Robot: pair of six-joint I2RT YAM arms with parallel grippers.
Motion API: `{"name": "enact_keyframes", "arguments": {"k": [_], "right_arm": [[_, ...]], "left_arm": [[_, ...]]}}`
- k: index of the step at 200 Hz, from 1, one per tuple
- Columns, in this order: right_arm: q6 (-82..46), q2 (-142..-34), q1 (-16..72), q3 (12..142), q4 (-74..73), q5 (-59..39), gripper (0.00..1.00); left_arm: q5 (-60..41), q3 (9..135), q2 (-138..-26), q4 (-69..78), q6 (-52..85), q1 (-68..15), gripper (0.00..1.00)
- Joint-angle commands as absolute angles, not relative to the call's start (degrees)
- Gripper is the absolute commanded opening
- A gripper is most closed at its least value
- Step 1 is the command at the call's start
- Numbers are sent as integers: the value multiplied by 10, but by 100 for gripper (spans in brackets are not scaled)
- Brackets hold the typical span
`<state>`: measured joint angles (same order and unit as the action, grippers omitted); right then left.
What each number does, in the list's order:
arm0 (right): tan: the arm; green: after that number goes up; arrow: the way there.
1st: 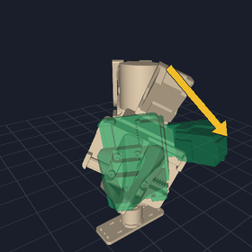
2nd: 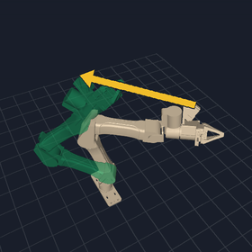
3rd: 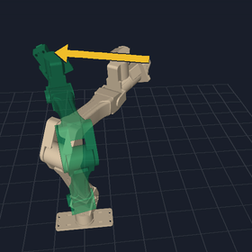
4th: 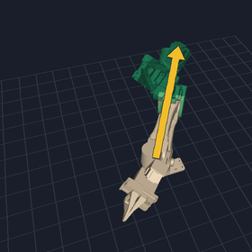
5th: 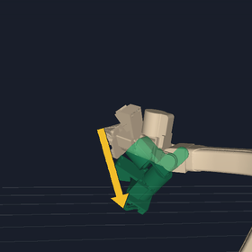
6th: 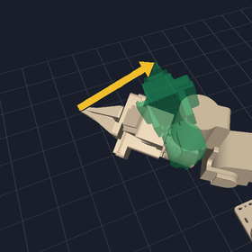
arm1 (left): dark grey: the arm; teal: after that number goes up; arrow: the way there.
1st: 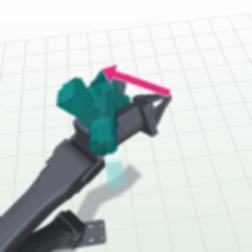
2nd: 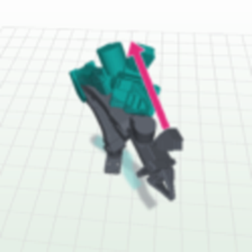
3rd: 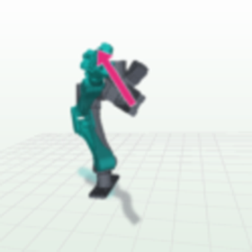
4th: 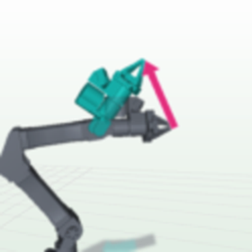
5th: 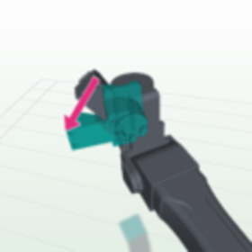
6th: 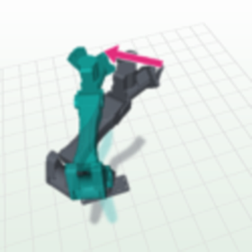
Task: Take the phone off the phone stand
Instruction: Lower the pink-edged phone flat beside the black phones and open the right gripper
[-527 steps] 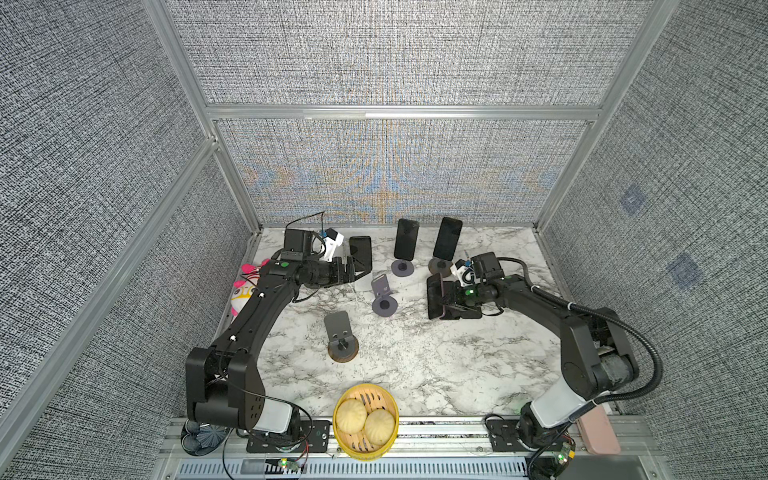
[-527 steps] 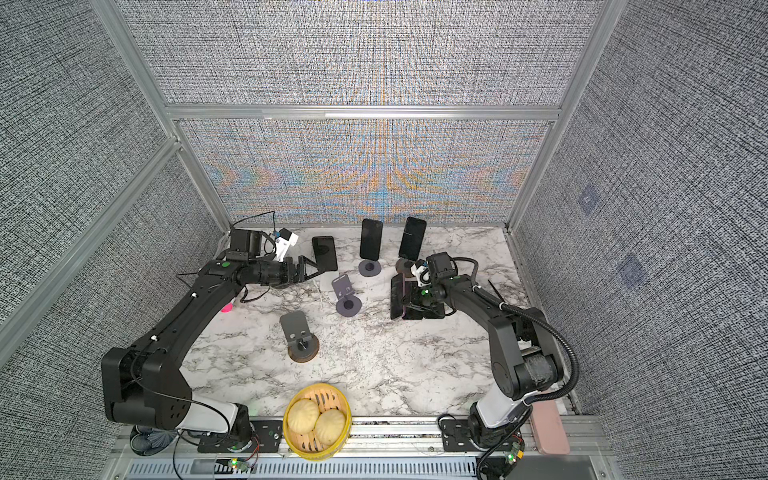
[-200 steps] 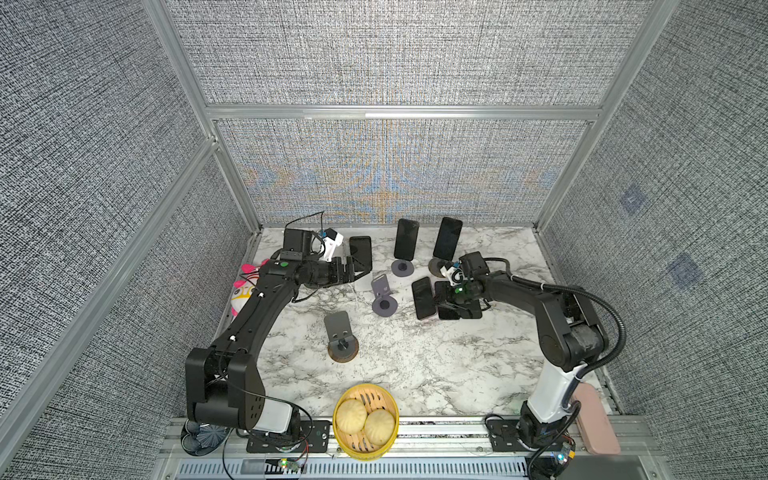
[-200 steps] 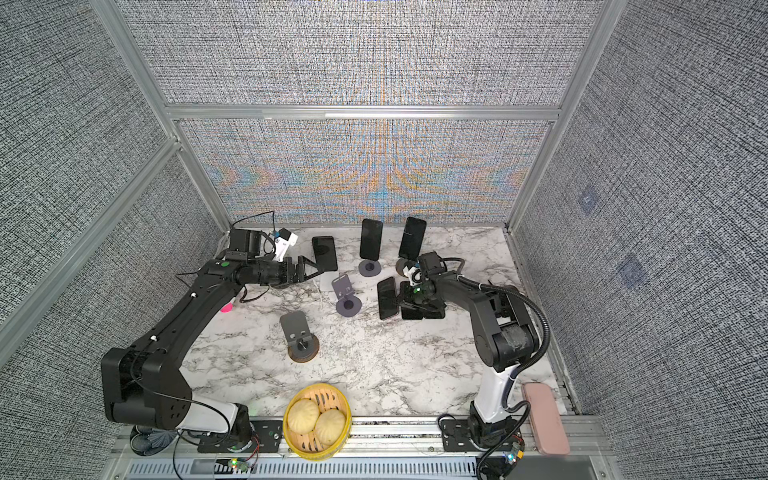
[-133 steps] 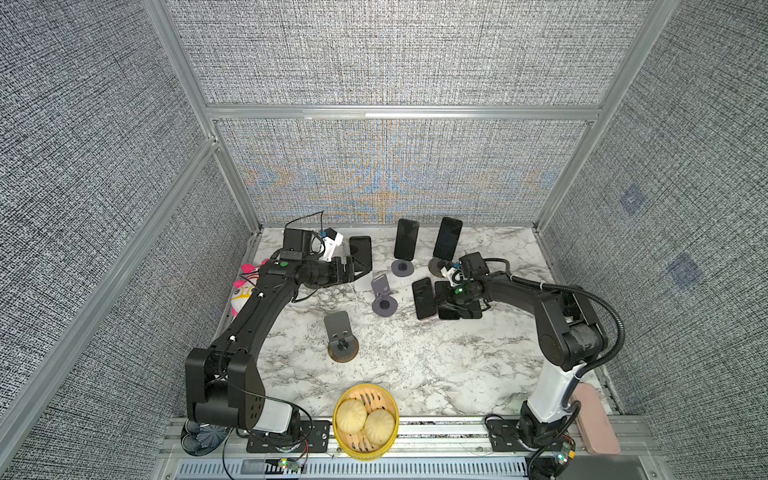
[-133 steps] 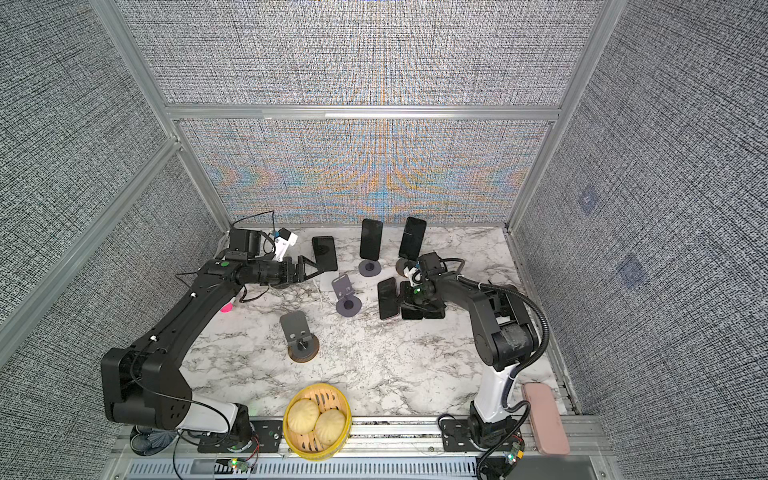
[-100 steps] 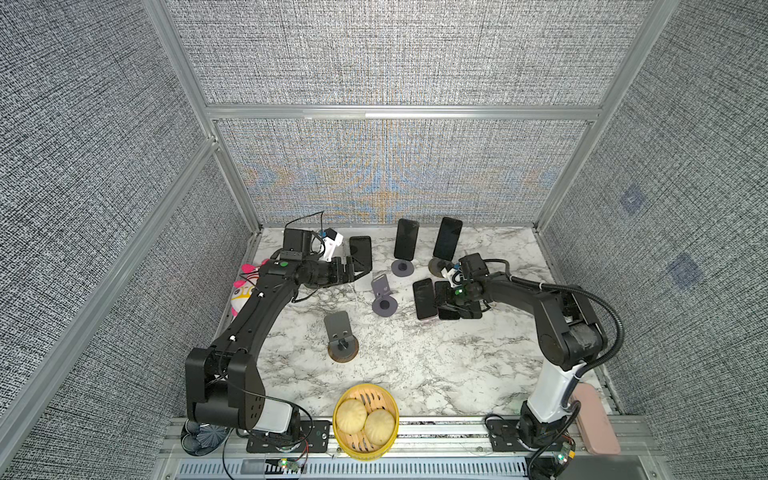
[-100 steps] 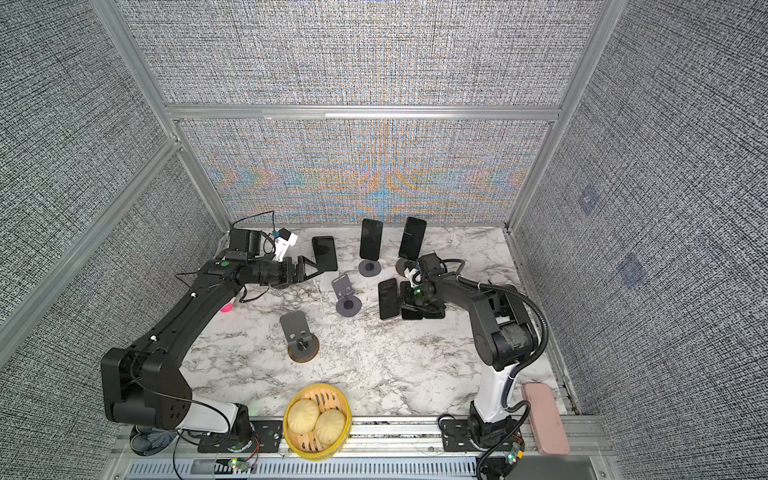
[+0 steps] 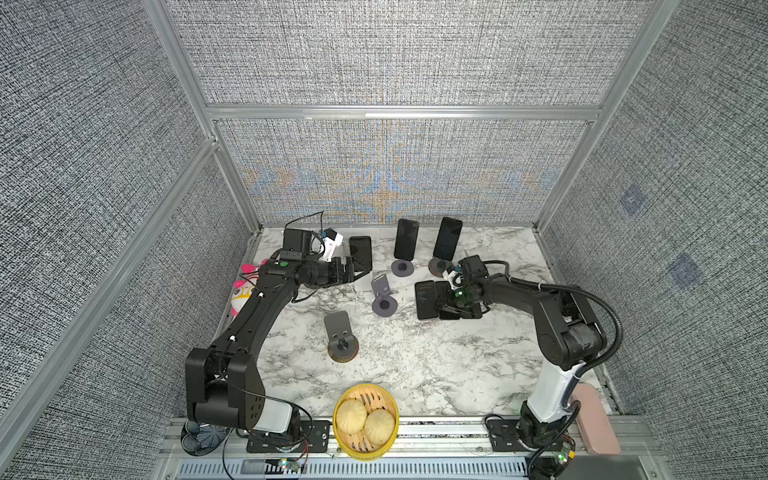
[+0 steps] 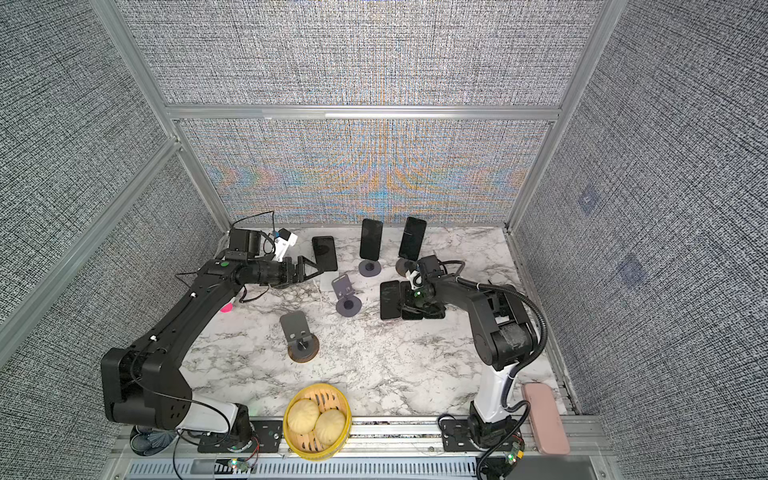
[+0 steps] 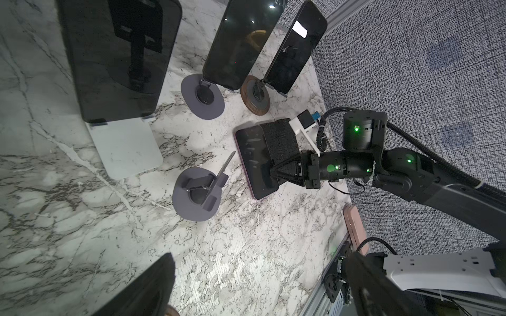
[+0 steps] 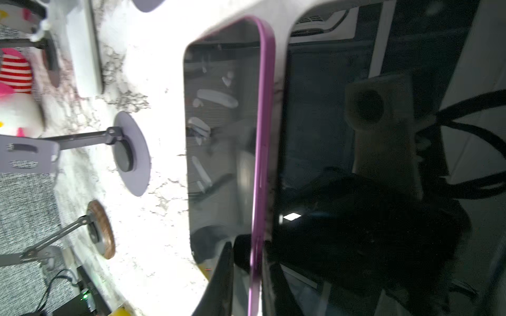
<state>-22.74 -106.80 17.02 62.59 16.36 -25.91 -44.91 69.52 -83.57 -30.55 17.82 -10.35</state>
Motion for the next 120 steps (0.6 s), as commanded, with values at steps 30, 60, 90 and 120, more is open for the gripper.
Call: {"name": "enact_keyframes", "arguments": {"k": [30, 60, 90, 120], "right_arm": [[-222, -1070, 171, 624, 193, -231, 19], [-221, -1067, 171, 627, 196, -231, 19], [-222, -1056, 171, 629, 199, -230, 20], [-222, -1047, 173, 626, 199, -227, 20]], "left_arm": [[-444, 701, -835, -308, 170, -102, 99], [-444, 701, -835, -307, 171, -102, 99], [-445, 701, -836, -308, 171, -102, 99], [-445, 700, -835, -307, 171, -103, 99]]}}
